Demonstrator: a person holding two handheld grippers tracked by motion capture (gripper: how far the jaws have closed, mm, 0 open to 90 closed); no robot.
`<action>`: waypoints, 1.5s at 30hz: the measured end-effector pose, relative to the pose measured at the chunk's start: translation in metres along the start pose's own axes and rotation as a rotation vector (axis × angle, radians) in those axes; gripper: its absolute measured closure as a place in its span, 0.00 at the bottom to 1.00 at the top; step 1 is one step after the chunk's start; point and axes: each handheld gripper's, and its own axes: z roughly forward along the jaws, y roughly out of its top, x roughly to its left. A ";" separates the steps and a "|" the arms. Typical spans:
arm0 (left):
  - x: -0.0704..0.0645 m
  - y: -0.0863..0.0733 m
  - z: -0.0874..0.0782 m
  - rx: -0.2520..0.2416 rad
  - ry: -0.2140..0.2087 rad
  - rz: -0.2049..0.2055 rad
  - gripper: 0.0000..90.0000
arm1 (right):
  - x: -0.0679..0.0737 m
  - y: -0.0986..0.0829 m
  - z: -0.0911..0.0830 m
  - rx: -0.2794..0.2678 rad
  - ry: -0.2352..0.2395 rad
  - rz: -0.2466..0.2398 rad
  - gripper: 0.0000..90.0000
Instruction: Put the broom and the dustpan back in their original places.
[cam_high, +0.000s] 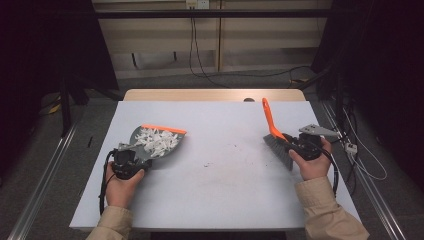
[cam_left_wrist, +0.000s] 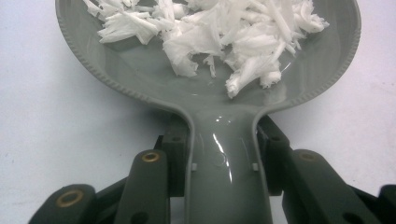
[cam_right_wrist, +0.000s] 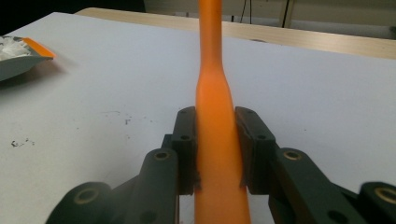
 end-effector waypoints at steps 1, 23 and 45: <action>0.000 0.000 0.000 0.001 0.001 0.001 0.71 | -0.001 -0.001 -0.001 0.002 -0.002 0.003 0.79; -0.001 0.001 0.001 -0.002 0.008 -0.011 0.71 | -0.012 -0.007 -0.014 -0.005 -0.039 0.002 0.79; 0.000 0.001 0.005 0.005 0.035 -0.028 0.71 | -0.025 -0.012 -0.021 -0.009 -0.075 0.028 0.79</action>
